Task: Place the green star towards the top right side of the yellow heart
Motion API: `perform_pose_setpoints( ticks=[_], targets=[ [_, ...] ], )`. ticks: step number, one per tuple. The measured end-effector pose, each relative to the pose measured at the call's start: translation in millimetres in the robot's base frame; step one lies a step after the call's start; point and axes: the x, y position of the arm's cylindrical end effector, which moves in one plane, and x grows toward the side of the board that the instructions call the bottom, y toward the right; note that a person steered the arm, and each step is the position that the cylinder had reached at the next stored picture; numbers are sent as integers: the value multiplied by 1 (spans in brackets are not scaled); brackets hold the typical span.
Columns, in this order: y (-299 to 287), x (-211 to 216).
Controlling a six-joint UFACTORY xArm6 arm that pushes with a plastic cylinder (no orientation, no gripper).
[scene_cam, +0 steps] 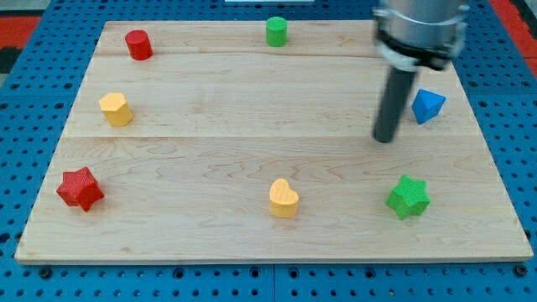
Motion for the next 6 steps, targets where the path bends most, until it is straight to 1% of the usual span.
perform_pose_setpoints(
  ticks=[1,2,3,4,5,6],
  targets=[
    [61,67],
    [35,113],
    [-37,70],
    [-54,26],
    [-49,73],
    [-39,97]
  ],
)
